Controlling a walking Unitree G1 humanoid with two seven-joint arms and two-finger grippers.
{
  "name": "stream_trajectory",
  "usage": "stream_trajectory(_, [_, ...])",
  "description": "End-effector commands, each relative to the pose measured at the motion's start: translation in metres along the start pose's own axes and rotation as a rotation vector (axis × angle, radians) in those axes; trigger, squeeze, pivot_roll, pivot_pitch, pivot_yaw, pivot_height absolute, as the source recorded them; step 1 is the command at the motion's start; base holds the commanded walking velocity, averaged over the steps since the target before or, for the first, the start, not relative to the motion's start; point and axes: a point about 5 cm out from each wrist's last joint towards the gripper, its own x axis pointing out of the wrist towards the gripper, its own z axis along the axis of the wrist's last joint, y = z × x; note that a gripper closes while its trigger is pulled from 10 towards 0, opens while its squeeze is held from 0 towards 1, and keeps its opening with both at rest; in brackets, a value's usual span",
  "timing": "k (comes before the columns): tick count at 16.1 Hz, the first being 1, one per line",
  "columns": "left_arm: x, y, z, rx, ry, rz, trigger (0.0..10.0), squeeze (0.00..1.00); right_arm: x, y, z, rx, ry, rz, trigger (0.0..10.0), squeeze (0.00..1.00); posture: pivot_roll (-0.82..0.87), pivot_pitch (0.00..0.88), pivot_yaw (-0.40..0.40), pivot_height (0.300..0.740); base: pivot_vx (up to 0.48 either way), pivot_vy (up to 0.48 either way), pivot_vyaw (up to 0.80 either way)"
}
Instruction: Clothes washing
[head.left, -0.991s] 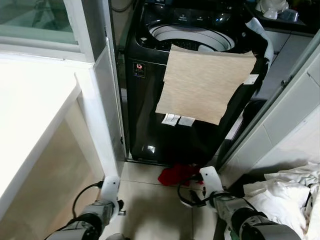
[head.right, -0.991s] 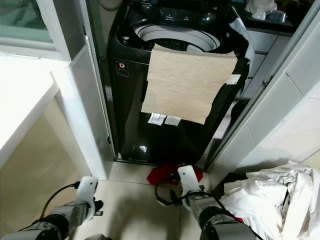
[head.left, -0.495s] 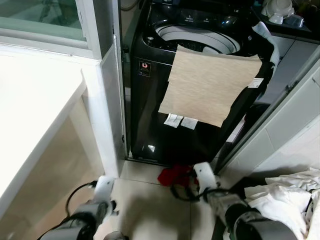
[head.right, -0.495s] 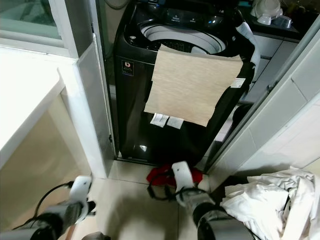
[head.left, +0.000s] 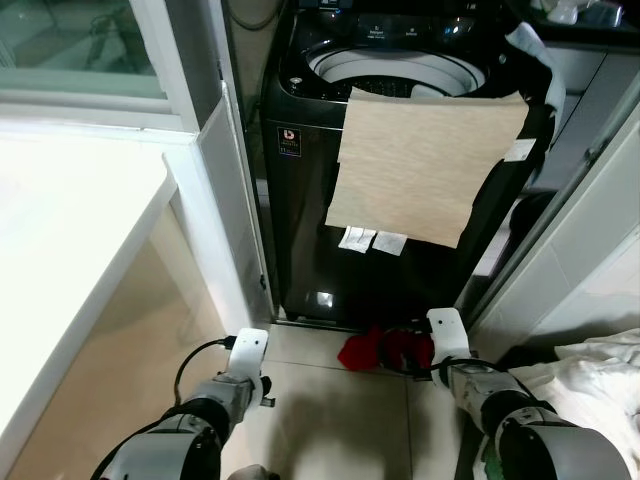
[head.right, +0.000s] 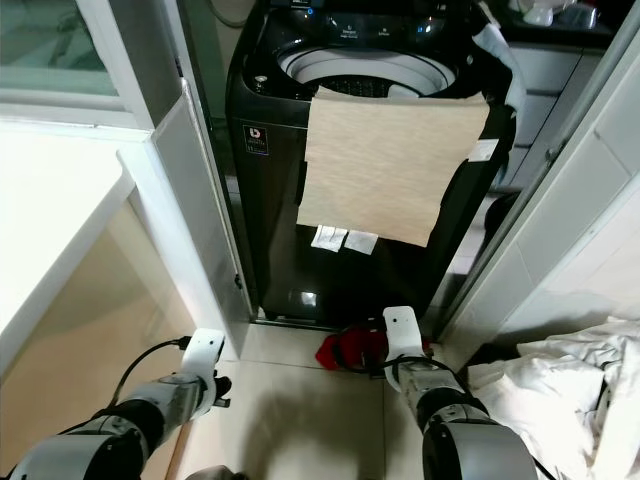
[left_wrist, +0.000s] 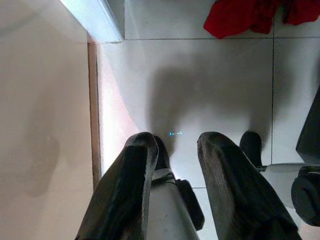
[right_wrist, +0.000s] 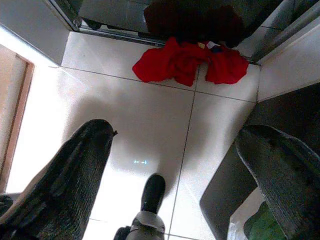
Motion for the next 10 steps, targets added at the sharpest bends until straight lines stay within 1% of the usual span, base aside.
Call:
stream_trajectory(1, [0.000,-0.001,0.002,-0.013,0.001,0.008,10.0,0.00,-0.001,-0.003,0.007,-0.012,-0.010,0.000,10.0,0.00,-0.04,0.000,0.024,0.740,0.000,0.000,0.00])
stream_trajectory(2, [0.000,0.001,0.002,-0.027,0.001,0.015,10.0,0.00,0.000,-0.001,0.008,-0.024,-0.010,0.005,10.0,0.00,-0.03,0.000,-0.001,0.740,0.000,0.000,0.00])
stream_trajectory(3, [0.000,0.002,0.002,-0.039,0.002,0.021,10.0,0.00,0.000,0.001,0.008,-0.029,-0.013,0.011,10.0,0.00,-0.02,0.000,-0.007,0.740,0.000,0.000,0.00])
stream_trajectory(4, [-0.001,0.011,-0.001,-0.037,0.012,0.042,10.0,0.00,0.001,0.008,0.008,-0.051,-0.013,0.017,10.0,0.00,0.00,0.000,-0.032,0.740,0.000,0.000,0.00])
stream_trajectory(6, [-0.001,0.017,-0.004,-0.020,0.018,0.060,10.0,0.00,0.001,0.014,0.007,-0.057,-0.012,0.018,10.0,0.00,0.02,0.000,-0.034,0.740,0.000,0.000,0.00])
stream_trajectory(9, [-0.001,0.014,-0.003,0.050,0.039,0.046,10.0,0.00,0.001,0.008,0.005,-0.030,-0.008,-0.016,10.0,0.00,-0.02,0.000,0.021,0.740,0.000,0.000,0.00])
stream_trajectory(10, [-0.001,0.004,-0.001,0.096,0.044,0.020,10.0,0.00,0.000,-0.002,0.004,0.007,-0.016,-0.052,10.0,0.00,-0.07,0.000,0.062,0.740,0.000,0.000,0.00])
